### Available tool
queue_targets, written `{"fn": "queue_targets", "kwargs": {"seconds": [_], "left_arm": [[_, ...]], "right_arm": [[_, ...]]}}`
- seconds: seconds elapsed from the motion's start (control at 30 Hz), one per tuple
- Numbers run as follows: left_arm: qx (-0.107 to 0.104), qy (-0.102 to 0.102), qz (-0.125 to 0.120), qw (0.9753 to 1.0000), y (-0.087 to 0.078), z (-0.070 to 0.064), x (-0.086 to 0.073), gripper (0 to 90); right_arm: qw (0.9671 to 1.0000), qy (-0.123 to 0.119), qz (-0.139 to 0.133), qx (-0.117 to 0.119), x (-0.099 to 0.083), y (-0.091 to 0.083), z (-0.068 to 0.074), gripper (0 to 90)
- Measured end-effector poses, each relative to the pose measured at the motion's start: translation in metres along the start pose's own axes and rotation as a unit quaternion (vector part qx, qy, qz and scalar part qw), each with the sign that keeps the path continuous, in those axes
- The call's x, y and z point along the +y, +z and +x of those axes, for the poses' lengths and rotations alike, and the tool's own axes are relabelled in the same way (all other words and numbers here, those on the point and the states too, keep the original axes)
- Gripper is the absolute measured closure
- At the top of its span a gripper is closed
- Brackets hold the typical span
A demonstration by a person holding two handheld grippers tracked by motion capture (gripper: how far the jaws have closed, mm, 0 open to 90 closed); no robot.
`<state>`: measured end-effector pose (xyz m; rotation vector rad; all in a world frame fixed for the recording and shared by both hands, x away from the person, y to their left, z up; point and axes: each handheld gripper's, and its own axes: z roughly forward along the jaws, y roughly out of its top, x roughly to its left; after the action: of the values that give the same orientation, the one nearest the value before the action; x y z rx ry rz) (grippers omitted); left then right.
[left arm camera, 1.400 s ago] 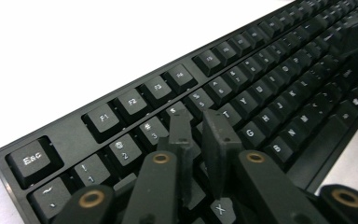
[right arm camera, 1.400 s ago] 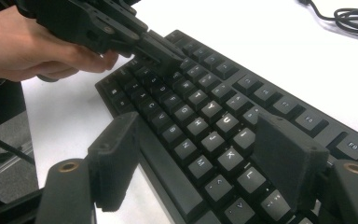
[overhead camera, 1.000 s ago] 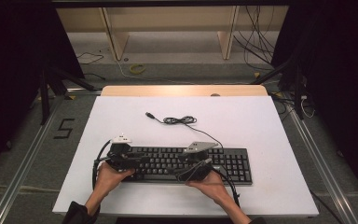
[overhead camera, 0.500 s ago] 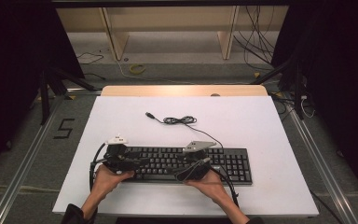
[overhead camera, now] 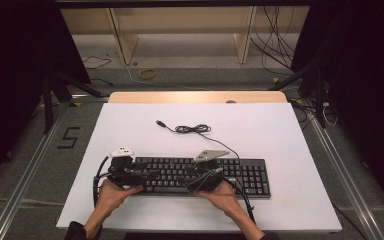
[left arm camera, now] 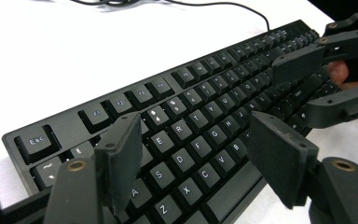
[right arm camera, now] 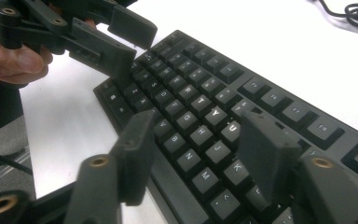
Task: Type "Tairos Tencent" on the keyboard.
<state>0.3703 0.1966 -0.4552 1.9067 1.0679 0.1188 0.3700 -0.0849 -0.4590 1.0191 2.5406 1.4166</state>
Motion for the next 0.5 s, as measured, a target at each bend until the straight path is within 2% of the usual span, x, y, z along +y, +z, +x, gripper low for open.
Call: {"fn": "queue_targets", "kwargs": {"seconds": [0.5], "left_arm": [[-0.003, 0.004, -0.012, 0.9999, -0.0065, -0.0045, -0.0062, 33.1]], "right_arm": [[0.9997, -0.007, 0.019, 0.011, -0.0007, 0.01, 0.0027, 79.4]]}}
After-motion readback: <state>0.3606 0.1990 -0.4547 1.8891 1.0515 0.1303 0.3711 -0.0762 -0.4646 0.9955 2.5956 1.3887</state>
